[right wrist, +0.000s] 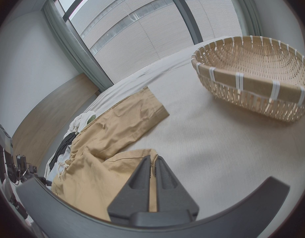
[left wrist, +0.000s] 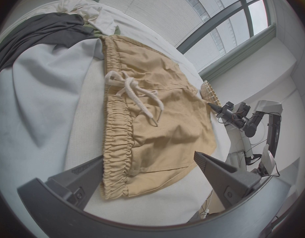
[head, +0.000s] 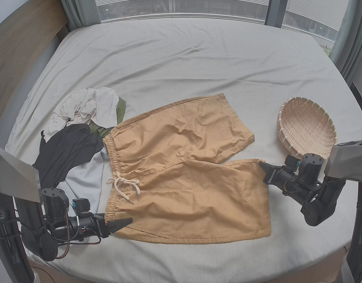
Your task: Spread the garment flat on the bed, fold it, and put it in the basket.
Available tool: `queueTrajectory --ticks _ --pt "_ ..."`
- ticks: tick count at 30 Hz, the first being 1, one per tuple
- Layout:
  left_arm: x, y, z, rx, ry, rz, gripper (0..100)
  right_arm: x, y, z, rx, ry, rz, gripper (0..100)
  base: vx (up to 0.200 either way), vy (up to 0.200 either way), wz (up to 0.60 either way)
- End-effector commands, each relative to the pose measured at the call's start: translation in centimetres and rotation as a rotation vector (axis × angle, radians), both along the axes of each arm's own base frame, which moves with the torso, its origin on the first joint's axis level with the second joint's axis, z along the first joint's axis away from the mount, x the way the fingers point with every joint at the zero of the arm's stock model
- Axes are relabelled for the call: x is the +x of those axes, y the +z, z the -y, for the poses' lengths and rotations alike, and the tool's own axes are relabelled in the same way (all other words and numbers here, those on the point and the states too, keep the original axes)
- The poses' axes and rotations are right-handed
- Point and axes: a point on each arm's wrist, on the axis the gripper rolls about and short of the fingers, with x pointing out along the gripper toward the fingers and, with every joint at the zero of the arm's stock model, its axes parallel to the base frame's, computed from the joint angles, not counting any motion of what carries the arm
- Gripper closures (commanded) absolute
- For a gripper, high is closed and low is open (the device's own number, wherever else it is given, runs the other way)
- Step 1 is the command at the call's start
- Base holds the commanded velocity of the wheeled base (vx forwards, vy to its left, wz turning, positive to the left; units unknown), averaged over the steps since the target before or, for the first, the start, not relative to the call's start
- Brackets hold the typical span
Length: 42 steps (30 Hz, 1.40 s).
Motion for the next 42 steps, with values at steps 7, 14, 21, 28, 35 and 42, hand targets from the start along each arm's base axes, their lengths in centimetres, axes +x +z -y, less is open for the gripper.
queueTrajectory --ticks 7,14,21,28,35,42 --pt "0.1 -1.0 -0.3 0.016 0.029 -0.04 0 0.8 0.4 0.2 0.009 -0.024 0.032 100 0.0 0.0 0.0" --pt "-0.1 -1.1 -0.4 0.018 0.032 -0.049 0 0.4 -0.5 0.0 0.005 -0.022 -0.007 0 0.0 0.0 0.0" --pt "-1.2 -2.0 -1.6 0.029 0.087 -0.13 0 -1.4 -0.7 0.4 -0.009 -0.02 -0.058 0 0.0 0.0 0.0" --pt "-1.3 -2.3 -1.8 0.022 0.093 -0.15 0 -2.2 -0.7 0.2 -0.013 -0.01 -0.076 0 0.0 0.0 0.0" --pt "-0.4 -2.5 -1.7 0.019 0.093 -0.129 100 -3.2 -0.7 0.0 -0.021 0.001 -0.1 0 0.0 0.0 0.0" --pt "0.5 -3.1 -1.7 0.018 0.094 -0.117 100 -6.0 -1.8 0.6 -0.052 0.011 -0.211 0 0.0 0.0 0.0"
